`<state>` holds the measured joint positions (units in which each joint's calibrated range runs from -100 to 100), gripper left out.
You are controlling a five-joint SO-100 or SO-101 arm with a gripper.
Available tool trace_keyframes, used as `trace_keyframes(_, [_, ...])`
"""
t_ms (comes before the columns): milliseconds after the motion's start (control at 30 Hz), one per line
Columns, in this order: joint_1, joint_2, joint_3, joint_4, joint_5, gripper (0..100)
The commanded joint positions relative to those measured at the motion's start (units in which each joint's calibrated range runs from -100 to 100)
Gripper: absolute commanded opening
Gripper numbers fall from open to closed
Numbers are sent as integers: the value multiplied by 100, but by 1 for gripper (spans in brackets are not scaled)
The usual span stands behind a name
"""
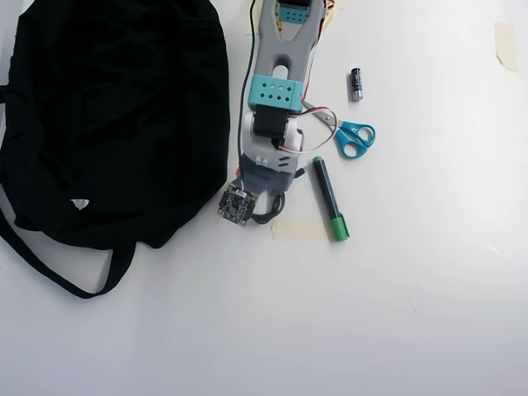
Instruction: Put the cable into the black bag
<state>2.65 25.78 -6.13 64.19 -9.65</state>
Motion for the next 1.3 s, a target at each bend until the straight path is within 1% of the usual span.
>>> trace_keyframes(0, [-33, -55, -249, 144, 26, 25])
trace_keyframes(500, [-40, -63, -258, 230, 47, 25])
trace_keyframes(800, [-63, -63, -456, 540, 157, 25])
trace_keyframes(1267, [-115, -55, -447, 540, 309, 25])
